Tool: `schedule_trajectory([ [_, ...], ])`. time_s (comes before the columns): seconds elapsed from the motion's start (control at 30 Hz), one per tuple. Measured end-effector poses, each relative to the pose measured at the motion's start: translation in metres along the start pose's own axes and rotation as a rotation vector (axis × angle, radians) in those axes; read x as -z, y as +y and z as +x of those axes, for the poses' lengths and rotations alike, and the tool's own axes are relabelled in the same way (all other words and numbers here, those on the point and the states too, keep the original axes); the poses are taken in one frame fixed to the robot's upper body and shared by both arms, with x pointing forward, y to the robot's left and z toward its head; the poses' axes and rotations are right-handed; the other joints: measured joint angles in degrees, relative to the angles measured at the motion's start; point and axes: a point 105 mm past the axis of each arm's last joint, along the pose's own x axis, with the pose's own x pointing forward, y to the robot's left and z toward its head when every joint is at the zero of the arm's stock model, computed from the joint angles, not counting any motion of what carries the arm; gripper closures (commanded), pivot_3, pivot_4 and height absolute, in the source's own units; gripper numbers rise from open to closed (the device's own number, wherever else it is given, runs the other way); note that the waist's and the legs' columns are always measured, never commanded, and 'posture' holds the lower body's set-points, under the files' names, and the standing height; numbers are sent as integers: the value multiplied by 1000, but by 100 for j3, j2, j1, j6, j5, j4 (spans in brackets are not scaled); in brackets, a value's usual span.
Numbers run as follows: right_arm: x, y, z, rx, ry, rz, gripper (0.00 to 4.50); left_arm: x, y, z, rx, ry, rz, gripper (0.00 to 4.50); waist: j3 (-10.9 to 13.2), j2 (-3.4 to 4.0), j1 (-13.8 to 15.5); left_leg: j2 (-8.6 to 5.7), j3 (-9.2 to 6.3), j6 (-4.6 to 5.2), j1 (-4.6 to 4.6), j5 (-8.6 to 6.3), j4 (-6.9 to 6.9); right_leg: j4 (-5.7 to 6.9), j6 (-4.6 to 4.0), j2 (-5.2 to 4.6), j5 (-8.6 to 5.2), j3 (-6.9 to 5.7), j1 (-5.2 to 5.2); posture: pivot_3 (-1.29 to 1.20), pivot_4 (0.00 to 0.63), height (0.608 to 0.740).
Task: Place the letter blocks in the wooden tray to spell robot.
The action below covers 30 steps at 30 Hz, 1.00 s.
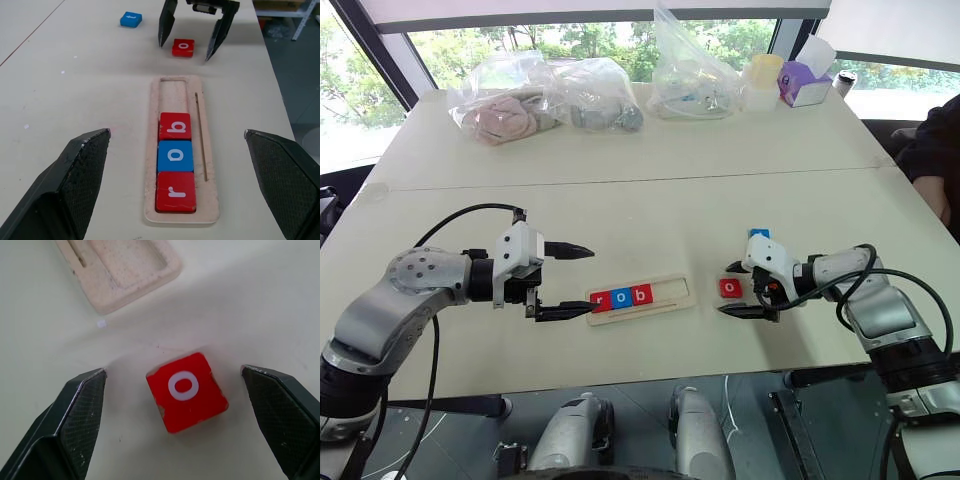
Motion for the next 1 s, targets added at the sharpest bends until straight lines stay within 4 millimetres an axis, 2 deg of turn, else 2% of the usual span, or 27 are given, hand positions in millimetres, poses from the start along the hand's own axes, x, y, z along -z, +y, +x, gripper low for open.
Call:
schedule_trajectory([
  [0.17,2,-3,-2,2,8,-12,92,0,0,0,-3,0,-2,0,0,0,0,0,0,0,6,0,0,1,0,0,0,0,5,0,150,740],
  [0.2,3,-3,-2,4,11,-13,324,1,0,0,-4,1,-2,0,0,0,0,0,0,0,6,0,0,2,0,0,0,0,5,0,150,740],
  [0.27,3,-5,-2,10,15,-18,931,1,0,0,-6,1,-2,0,0,0,0,0,1,0,6,0,1,1,0,0,0,0,7,0,150,740],
  [0.43,4,-9,-3,23,17,-26,3373,1,0,0,-4,2,-2,0,0,0,-2,0,2,0,10,0,0,2,0,0,1,0,10,0,150,740],
  [0.57,2,-9,-2,18,14,-30,3368,2,-1,-1,3,6,-6,0,0,1,-3,0,2,0,12,0,0,4,0,0,1,0,10,0,150,740],
  [0.63,-6,-6,-1,0,7,-46,3368,2,-1,-1,2,6,-5,0,0,1,-2,0,2,0,12,0,0,6,0,0,1,1,9,0,150,740],
  [0.77,-53,1,1,-66,-52,-186,3368,2,-1,-1,2,3,1,0,0,1,-30,5,-2,0,27,0,0,12,0,4,1,5,12,0,150,740],
  [0.87,-76,13,16,-140,-96,-258,3368,1,-1,-1,2,2,2,0,-1,1,-16,6,-2,0,28,0,0,12,-1,7,1,4,15,0,150,740],
  [1.0,-76,29,42,-243,-85,-280,3368,1,-1,-1,0,2,1,0,-1,1,16,2,2,-1,22,0,1,7,-2,-2,1,5,14,0,150,740],
])
